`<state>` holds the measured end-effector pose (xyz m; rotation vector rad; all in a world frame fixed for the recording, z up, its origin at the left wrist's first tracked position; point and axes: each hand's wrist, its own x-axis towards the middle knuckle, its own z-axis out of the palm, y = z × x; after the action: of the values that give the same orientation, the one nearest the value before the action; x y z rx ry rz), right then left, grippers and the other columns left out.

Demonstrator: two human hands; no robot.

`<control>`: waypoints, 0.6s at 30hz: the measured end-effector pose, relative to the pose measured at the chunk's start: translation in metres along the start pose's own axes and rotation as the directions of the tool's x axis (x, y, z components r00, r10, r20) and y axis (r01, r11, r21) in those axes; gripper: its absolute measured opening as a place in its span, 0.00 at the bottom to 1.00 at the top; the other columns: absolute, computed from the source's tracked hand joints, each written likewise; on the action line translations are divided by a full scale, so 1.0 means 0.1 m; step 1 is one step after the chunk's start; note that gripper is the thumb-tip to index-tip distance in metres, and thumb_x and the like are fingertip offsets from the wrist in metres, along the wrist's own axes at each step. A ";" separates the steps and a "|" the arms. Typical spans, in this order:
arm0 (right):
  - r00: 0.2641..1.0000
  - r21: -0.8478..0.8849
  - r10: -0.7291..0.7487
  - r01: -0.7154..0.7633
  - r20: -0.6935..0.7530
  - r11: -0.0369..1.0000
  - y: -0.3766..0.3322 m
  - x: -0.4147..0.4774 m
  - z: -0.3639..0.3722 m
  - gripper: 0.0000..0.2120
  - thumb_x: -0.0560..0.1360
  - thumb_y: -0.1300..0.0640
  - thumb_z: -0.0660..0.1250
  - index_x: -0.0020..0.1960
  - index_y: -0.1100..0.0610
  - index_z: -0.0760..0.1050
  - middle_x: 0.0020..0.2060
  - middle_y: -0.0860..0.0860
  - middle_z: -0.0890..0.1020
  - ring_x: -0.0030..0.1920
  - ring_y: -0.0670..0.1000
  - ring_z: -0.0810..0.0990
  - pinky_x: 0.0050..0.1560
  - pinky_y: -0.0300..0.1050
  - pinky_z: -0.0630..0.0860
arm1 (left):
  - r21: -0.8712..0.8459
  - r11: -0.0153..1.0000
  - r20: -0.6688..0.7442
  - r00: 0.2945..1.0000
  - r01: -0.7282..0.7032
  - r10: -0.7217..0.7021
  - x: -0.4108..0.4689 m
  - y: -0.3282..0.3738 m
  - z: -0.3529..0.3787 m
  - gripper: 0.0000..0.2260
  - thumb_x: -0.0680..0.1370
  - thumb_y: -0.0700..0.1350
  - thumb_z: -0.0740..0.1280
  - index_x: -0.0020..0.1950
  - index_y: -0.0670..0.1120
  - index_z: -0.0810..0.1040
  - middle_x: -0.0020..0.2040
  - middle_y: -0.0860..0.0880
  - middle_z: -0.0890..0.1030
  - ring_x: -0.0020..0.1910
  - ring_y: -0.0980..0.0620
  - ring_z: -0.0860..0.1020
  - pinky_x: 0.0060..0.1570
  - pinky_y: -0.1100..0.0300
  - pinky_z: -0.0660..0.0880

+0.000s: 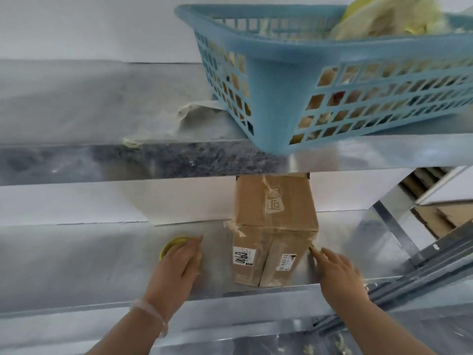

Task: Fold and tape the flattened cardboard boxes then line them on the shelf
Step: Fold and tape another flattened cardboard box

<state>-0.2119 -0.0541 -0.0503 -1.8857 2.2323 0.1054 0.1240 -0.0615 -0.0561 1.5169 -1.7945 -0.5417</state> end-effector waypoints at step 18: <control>0.856 0.856 -0.011 0.516 -0.516 -0.016 -1.03 -0.43 -0.82 0.29 0.75 0.46 0.66 0.72 0.40 0.59 0.59 0.38 0.80 0.60 0.41 0.79 0.53 0.34 0.76 | -0.634 0.762 -0.203 0.979 -0.134 0.003 0.26 1.53 0.17 0.27 0.76 0.58 0.63 0.72 0.56 0.59 0.62 0.66 0.75 0.62 0.60 0.75 0.58 0.67 0.72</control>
<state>-0.1137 -0.0469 0.0471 -1.3122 1.1064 -1.6220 0.0084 -0.0549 0.0479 0.9715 -1.3044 -0.8444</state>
